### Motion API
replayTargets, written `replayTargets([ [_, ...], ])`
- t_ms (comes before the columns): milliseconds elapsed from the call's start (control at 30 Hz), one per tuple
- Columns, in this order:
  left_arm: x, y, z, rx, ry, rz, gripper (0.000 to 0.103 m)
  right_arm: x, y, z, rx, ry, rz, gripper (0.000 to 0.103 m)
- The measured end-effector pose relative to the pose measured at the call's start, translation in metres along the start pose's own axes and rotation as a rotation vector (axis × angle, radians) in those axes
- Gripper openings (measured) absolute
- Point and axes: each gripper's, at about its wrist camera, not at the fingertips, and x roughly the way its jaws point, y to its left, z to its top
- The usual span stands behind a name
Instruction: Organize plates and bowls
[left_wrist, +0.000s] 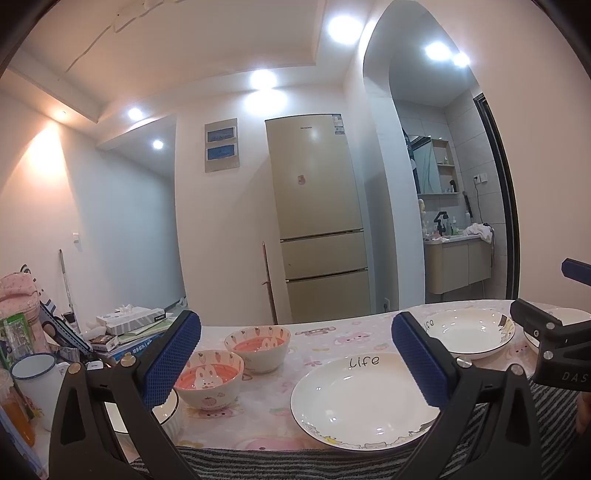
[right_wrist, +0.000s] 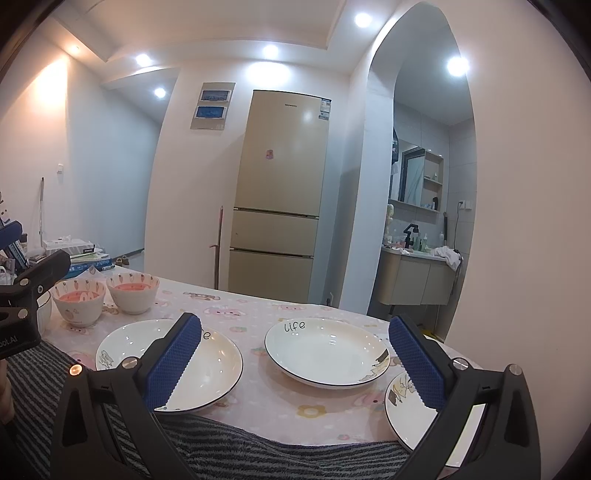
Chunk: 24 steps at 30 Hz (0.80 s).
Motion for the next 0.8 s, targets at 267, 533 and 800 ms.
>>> replayTargets([
  [267, -0.0001, 0.0005, 0.0003, 0.002, -0.001, 0.000, 0.103, -0.0001, -0.0003, 0.0003, -0.001, 0.000, 0.000, 0.103],
  [533, -0.0001, 0.0002, 0.0003, 0.003, -0.001, 0.000, 0.103, 0.0000, -0.0006, 0.0012, -0.002, 0.003, 0.000, 0.103],
  [800, 0.0000, 0.0007, 0.0001, 0.001, -0.002, 0.001, 0.103, 0.0016, -0.0009, -0.0002, -0.004, 0.007, 0.000, 0.103],
])
